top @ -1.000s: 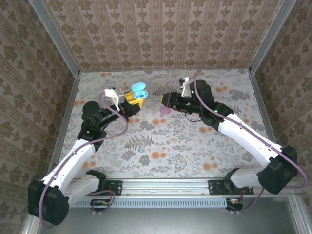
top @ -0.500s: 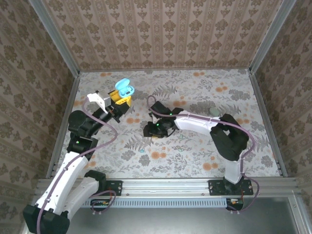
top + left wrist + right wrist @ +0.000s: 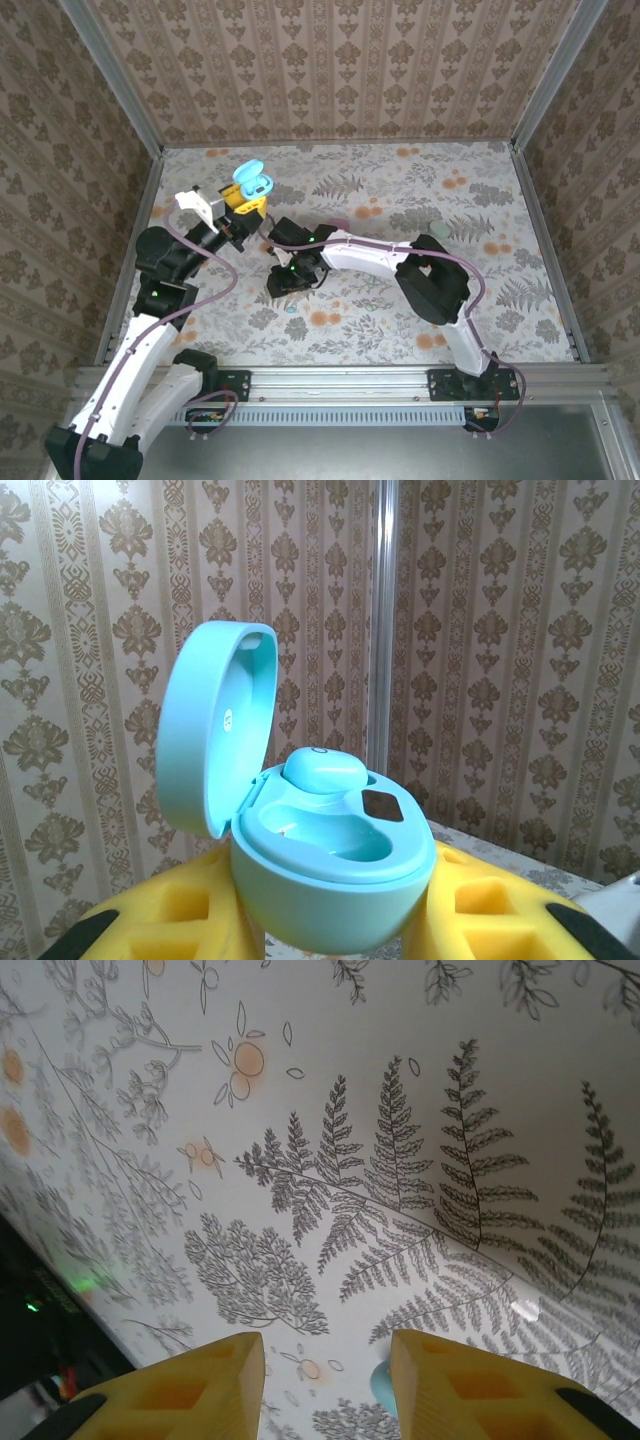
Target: Insert the wireless bluetooth earbuds into the charging case
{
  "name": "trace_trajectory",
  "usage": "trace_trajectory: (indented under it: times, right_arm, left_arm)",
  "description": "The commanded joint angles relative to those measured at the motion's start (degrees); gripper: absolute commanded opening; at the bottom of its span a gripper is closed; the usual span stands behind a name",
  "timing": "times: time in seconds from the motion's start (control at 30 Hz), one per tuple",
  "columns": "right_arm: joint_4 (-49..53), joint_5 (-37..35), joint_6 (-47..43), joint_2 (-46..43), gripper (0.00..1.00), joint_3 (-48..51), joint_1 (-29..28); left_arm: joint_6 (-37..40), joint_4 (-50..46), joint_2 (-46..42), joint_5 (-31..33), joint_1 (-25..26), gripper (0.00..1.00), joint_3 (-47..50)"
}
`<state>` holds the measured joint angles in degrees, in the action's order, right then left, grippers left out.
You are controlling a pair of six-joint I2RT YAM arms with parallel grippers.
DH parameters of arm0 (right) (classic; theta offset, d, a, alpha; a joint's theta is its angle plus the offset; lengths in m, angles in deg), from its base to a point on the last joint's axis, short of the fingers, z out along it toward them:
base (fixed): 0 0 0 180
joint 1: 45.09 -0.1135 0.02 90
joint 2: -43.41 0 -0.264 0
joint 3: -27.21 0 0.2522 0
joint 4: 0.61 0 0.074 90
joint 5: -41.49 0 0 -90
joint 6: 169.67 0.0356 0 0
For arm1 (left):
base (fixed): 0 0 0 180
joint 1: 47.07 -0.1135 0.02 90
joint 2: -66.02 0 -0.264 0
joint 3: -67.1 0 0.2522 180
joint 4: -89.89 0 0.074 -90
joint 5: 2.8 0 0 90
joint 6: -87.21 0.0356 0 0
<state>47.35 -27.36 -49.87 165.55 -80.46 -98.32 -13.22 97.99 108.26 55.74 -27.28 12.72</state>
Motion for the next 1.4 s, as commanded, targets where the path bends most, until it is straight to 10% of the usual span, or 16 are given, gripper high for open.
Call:
trace_trajectory:
  times: [0.0,1.37]
  right_arm:
    - [7.32,-0.48,-8.86,3.25,0.40,-3.77,-0.89]
    - [11.77,-5.29,-13.72,6.02,0.37,-6.61,-3.02]
  left_arm:
    - [0.90,0.35,-0.91,-0.27,-0.19,0.29,-1.74]
    - [0.42,0.94,0.56,-0.70,0.16,0.29,-1.63]
